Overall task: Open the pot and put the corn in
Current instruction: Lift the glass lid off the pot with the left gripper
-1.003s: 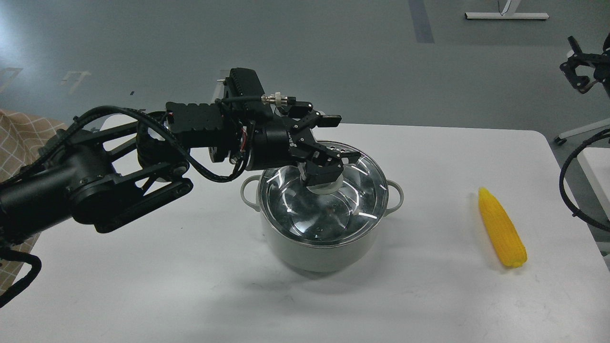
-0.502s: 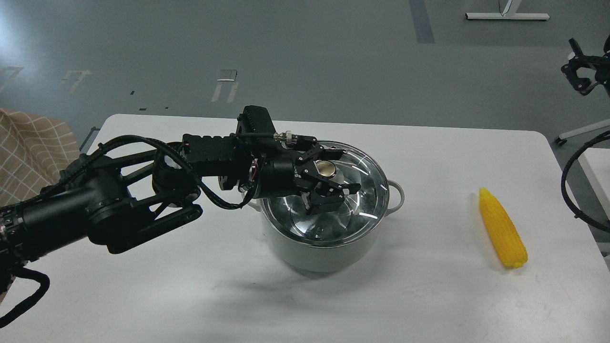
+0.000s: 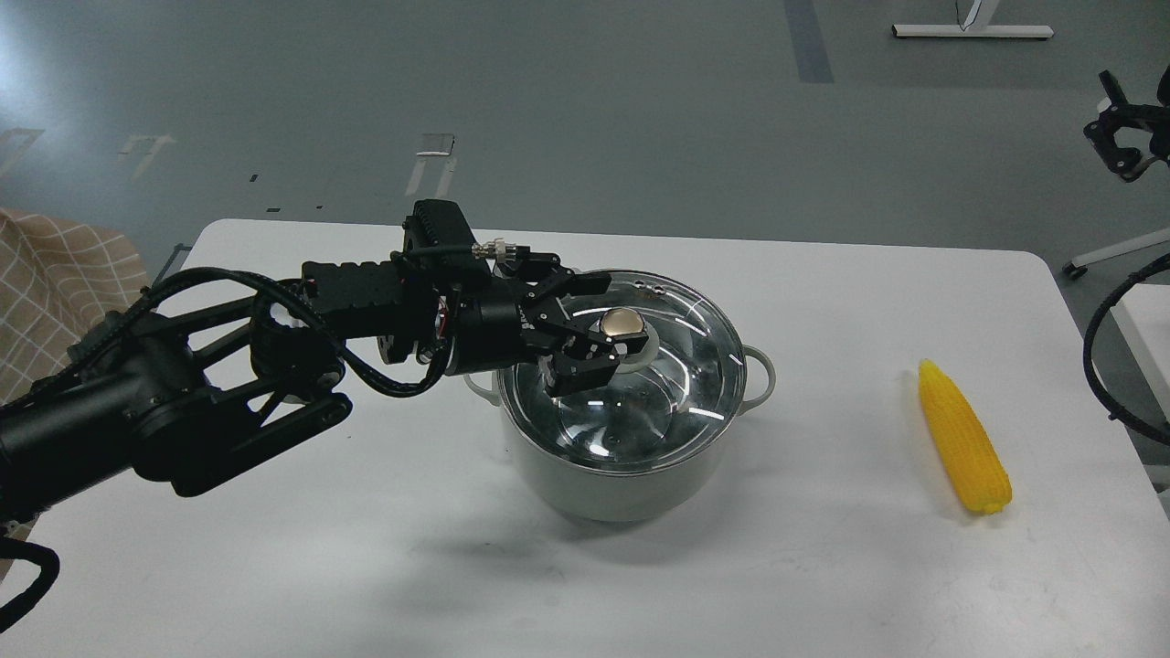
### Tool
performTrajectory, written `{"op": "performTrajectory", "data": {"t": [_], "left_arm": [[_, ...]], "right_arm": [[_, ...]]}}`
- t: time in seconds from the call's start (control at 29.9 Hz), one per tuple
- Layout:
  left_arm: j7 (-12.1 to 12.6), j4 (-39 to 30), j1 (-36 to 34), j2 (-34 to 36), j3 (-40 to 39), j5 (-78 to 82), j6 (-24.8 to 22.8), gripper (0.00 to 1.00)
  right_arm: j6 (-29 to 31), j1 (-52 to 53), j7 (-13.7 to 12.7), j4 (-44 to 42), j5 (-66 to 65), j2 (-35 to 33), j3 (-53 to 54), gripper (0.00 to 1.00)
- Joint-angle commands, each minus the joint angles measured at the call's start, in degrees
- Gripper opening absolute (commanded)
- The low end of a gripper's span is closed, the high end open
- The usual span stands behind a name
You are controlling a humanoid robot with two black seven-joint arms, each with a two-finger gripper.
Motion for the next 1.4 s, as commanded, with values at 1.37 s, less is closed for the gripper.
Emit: {"op": "performTrajectory", "data": {"t": [1.37], "left_arm": [[-0.5, -3.2, 2.0, 1.6, -4.5, 0.0, 1.6, 0.49]], "right_arm": [[0.0, -0.2, 0.0, -0.1, 0.0, 0.6, -0.1, 1.00]]}}
